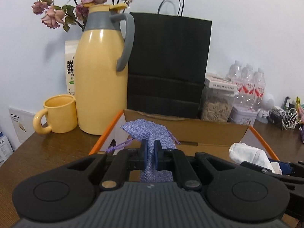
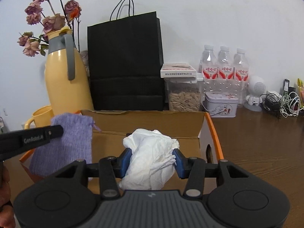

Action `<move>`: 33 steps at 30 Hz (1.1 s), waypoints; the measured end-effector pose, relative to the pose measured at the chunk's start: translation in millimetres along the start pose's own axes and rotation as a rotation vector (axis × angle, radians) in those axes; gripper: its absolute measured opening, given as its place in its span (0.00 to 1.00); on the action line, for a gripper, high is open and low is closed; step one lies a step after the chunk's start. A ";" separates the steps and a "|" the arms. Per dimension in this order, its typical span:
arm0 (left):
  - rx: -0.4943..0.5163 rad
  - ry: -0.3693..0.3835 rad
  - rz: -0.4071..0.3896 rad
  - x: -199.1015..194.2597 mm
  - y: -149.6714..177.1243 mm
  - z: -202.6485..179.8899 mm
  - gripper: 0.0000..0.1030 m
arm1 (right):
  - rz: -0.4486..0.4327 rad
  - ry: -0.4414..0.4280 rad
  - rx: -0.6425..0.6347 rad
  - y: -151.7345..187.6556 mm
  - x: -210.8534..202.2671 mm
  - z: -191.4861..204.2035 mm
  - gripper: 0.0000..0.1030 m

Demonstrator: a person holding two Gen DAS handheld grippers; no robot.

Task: Organize objects
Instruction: 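Carry the white cloth and lavender pouch into the cardboard box and release both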

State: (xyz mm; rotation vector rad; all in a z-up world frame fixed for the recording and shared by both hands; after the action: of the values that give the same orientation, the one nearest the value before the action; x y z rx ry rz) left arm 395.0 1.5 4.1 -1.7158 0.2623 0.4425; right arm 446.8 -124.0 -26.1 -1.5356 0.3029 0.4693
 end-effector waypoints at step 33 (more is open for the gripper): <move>-0.023 -0.004 -0.116 -67.7 -18.9 0.9 1.00 | -0.093 0.044 -0.060 -16.8 -51.0 6.7 1.00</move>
State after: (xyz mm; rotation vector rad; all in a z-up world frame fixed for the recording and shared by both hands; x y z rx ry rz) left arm 341.7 1.3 49.9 -1.7427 0.1541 0.3646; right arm 409.4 -122.0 13.0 -1.6124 0.2529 0.3746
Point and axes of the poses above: each gripper's, at about its wrist camera, not at the fingertips, and x roughly the way its jaws point, z to its left, y to its underside, the point moved 6 cm from there along x, roughly the way its jaws point, and after that the axes turned 4 degrees about -x, right-handed, at the moved point
